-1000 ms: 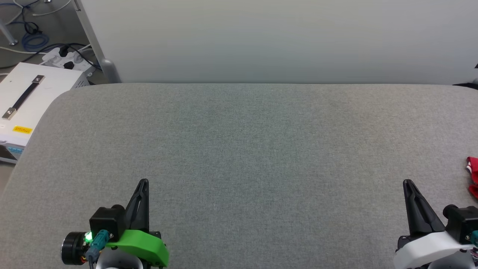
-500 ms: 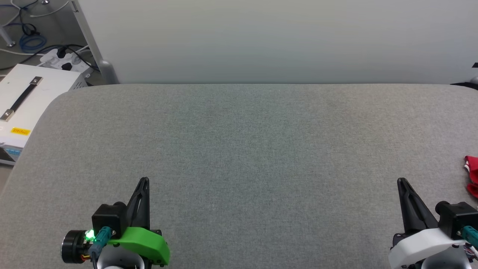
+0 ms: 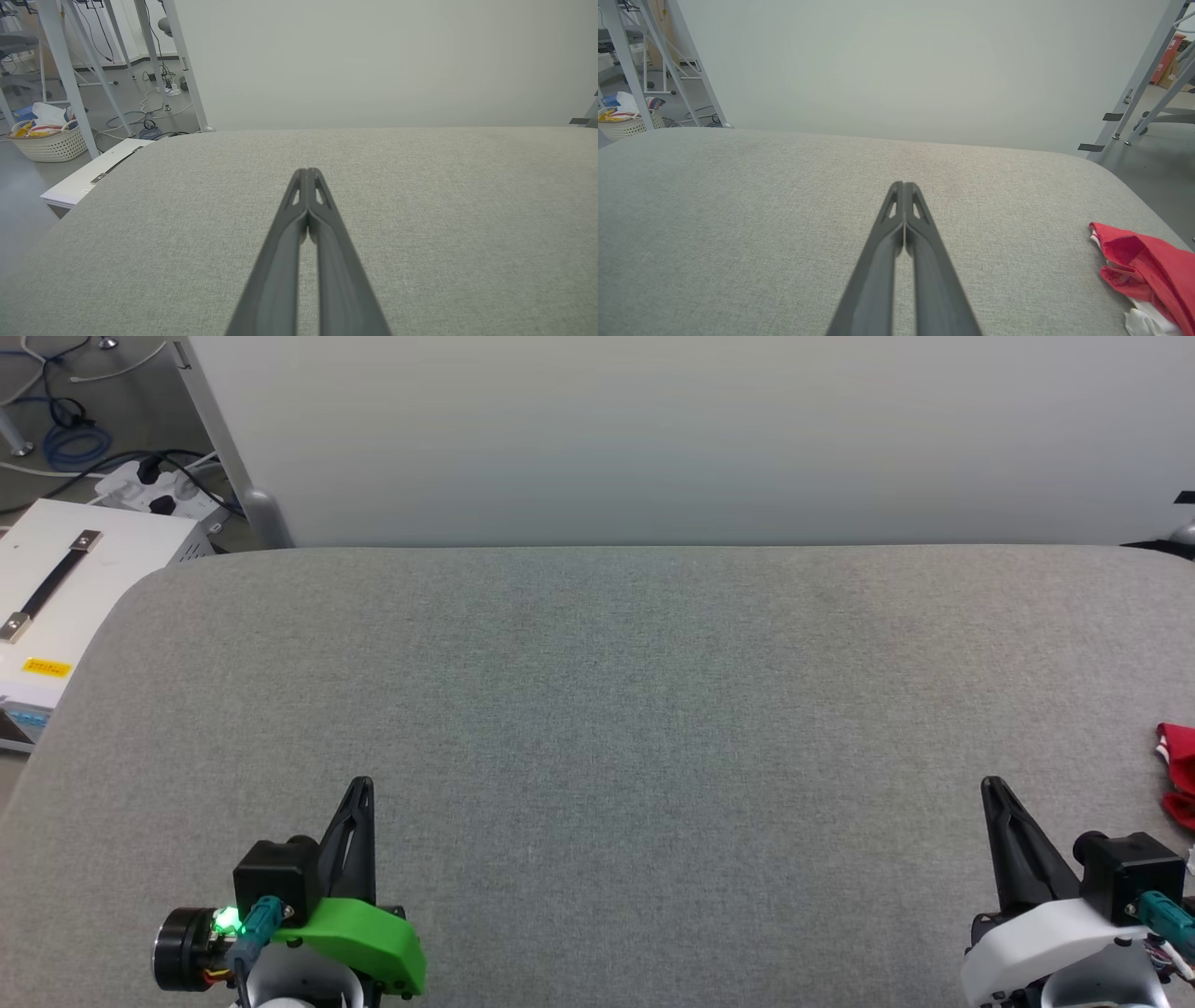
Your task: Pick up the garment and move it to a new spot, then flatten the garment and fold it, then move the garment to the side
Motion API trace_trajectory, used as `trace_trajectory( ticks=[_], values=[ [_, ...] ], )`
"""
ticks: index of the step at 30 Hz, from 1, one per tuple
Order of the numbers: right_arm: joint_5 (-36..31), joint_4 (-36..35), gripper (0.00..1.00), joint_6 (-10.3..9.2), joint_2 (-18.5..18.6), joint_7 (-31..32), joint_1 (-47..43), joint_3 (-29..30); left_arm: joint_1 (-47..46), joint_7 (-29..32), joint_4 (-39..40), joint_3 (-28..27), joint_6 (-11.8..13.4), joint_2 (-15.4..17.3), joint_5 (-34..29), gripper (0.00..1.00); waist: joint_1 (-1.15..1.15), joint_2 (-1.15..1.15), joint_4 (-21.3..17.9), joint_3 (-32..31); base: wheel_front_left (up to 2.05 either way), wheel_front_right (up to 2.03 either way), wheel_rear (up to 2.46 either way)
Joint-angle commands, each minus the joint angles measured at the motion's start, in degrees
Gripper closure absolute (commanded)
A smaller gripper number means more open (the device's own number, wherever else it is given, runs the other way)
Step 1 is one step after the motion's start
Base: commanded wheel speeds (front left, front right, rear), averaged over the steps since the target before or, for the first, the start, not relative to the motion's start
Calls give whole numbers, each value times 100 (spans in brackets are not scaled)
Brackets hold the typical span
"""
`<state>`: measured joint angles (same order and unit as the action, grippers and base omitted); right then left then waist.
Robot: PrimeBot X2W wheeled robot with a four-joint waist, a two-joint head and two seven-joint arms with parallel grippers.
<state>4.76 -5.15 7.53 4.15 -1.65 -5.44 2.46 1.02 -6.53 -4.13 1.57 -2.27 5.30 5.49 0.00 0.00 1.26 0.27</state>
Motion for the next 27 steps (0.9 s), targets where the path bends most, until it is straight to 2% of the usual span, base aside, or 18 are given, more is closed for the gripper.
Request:
trace_trajectory(
  ticks=[1,27],
  values=[
    [-62,39,100,-2,-15,33,122,-22,-57,33,39,-24,52,-41,-73,100,0,0,-4,-1,0,0,0],
    [-270,278,100,-3,-71,100,333,-134,-80,344,226,-90,140,-142,-312,100,0,0,-65,-14,0,0,0]
  ],
)
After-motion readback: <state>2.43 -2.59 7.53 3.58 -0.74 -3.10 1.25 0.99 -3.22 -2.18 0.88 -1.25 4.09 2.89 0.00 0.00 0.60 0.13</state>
